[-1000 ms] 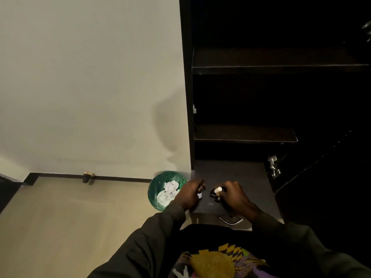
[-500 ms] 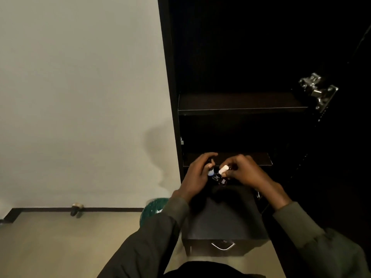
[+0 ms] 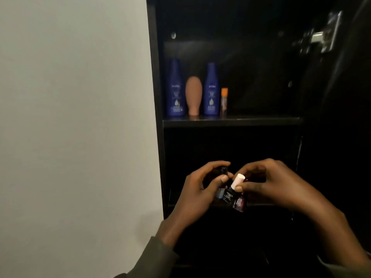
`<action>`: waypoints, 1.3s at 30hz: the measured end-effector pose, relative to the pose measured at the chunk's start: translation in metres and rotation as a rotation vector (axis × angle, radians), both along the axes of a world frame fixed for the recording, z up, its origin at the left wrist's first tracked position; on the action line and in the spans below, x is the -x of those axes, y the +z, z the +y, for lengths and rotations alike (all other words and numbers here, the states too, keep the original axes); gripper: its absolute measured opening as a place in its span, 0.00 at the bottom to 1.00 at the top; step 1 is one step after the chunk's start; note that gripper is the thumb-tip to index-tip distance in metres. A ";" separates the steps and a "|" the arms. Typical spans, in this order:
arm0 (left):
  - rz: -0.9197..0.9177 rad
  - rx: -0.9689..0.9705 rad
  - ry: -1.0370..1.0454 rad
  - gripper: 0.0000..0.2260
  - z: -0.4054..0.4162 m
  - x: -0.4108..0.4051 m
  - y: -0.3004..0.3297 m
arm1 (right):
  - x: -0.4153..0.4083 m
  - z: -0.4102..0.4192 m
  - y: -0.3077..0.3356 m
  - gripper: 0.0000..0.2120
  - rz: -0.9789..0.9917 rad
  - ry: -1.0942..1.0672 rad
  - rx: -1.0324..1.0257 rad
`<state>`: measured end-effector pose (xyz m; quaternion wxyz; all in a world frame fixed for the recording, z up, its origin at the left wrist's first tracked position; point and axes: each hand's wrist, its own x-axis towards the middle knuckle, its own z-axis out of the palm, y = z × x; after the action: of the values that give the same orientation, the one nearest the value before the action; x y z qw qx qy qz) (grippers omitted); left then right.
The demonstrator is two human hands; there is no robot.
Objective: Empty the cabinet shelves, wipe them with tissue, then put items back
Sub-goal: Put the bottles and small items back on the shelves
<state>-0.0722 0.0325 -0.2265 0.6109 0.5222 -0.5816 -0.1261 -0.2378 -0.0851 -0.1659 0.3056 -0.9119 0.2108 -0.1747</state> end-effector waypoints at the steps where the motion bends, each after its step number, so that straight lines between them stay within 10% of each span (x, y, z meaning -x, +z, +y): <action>1: -0.027 0.031 0.000 0.15 -0.004 0.001 0.022 | 0.003 0.000 0.020 0.07 -0.048 -0.003 0.018; 13: -0.179 0.288 0.325 0.09 -0.062 -0.014 0.181 | -0.008 -0.038 0.167 0.10 -0.390 -0.179 0.174; 39: -0.574 0.056 0.668 0.14 -0.116 -0.024 0.218 | -0.090 -0.112 0.178 0.13 0.033 -0.364 0.247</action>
<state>-0.0481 -0.0830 -0.0082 0.4458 0.6784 -0.5304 0.2443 -0.1475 -0.1973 0.0120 0.1517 -0.8920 0.3541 -0.2364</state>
